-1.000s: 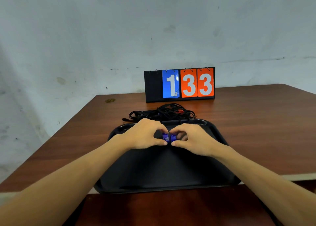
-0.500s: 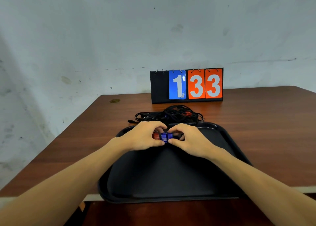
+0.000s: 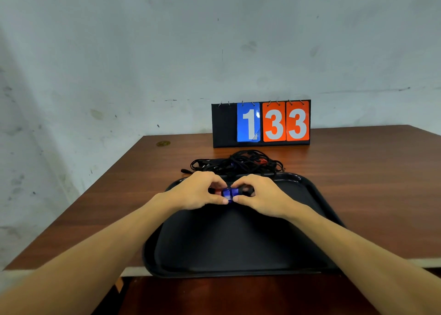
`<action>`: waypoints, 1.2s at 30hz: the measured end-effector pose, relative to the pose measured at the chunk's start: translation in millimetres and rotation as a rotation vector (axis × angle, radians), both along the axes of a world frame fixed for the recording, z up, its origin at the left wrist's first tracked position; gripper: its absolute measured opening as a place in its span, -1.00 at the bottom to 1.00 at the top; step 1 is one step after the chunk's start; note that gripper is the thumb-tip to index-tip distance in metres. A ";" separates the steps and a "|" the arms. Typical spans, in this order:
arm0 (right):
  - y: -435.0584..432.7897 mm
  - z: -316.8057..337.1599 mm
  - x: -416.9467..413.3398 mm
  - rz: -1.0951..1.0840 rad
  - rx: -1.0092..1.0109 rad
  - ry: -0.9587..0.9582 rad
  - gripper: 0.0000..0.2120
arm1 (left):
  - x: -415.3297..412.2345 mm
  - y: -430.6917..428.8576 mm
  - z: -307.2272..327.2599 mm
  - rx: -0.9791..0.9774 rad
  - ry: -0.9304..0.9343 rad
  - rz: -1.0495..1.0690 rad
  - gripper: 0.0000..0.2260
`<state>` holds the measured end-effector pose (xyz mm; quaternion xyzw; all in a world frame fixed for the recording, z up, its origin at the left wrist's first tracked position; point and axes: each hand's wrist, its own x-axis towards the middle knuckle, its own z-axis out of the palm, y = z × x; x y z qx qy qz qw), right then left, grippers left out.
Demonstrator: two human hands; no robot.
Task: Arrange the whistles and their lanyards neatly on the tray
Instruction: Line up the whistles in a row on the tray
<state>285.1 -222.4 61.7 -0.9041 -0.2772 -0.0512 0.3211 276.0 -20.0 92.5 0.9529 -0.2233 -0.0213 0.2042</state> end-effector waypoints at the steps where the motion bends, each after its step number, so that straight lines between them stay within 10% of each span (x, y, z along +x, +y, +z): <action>1: -0.2 0.5 -0.2 0.002 -0.004 0.006 -0.68 | 0.0 -0.1 0.2 -0.005 0.006 0.004 -0.60; 20: -73.5 56.0 90.9 -0.178 0.044 0.214 -0.81 | 70.7 -50.8 31.5 -0.106 -0.076 0.172 -0.70; 36: -73.2 3.4 149.6 -0.136 -0.084 -0.012 -0.77 | 143.6 -73.4 2.5 0.138 -0.070 0.053 -0.80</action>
